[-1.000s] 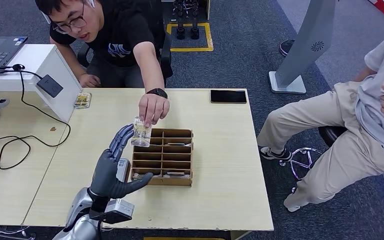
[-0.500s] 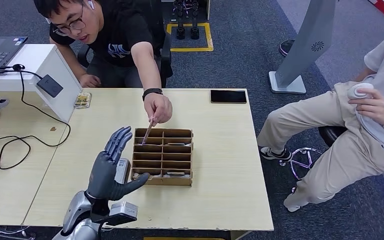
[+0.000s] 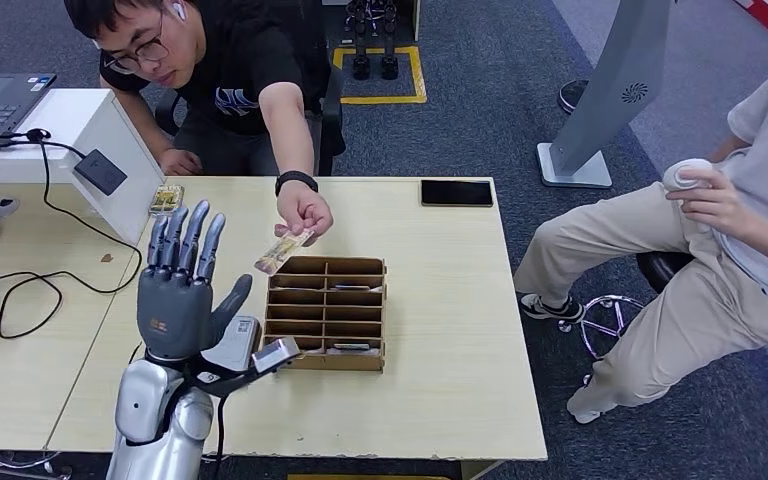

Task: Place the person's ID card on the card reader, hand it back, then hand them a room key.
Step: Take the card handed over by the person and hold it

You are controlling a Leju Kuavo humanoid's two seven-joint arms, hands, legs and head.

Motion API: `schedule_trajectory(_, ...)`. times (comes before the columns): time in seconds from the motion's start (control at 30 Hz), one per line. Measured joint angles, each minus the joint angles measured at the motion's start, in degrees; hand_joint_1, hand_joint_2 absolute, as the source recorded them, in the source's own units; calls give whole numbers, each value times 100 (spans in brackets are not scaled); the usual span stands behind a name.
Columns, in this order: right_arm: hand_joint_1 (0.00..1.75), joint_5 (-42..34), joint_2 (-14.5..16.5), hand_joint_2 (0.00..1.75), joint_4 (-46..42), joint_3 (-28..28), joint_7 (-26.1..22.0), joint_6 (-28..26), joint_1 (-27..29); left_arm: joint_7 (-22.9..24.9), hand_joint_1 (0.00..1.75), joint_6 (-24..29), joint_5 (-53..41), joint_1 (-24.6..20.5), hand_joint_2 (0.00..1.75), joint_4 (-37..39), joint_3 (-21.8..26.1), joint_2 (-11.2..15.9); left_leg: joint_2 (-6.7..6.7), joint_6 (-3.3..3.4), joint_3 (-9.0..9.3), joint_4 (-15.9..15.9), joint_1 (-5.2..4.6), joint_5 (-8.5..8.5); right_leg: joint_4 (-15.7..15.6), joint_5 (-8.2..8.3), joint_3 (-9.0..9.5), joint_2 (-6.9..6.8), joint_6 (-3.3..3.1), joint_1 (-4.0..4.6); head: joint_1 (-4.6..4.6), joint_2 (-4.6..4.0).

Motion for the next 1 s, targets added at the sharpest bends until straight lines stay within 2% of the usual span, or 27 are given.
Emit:
schedule_trajectory(0.17, 0, 0, -1, 175, 14, 51, 5, -14, -10, 695, 0, 0, -240, -151, 175, 0, 73, -135, 0, -1, 0, 0, 1, 2, 3, 0, -1, 0, 0, 0, 0, 0)
schedule_trajectory(0.8, 0, 0, -1, 175, 31, 54, 9, -15, -13, 929, 0, 0, -297, -212, 175, 4, 73, -183, 1, -1, 0, 0, 1, 2, 3, 0, -2, 1, 0, -1, 0, 0)
schedule_trajectory(0.9, 0, 0, -1, 175, 32, 54, 8, -16, -14, 1218, 4, 0, -368, -244, 175, 48, 38, -173, 1, 0, 0, 0, 1, 3, 3, 0, -2, 1, -1, -1, 0, 0)
schedule_trajectory(1.0, 0, 0, -1, 175, 32, 54, 2, -17, -16, 1686, 135, -1, -227, -301, 175, 301, -195, -95, 2, 1, -1, 0, 1, 4, 3, 2, -3, 1, -3, -1, 0, 0)
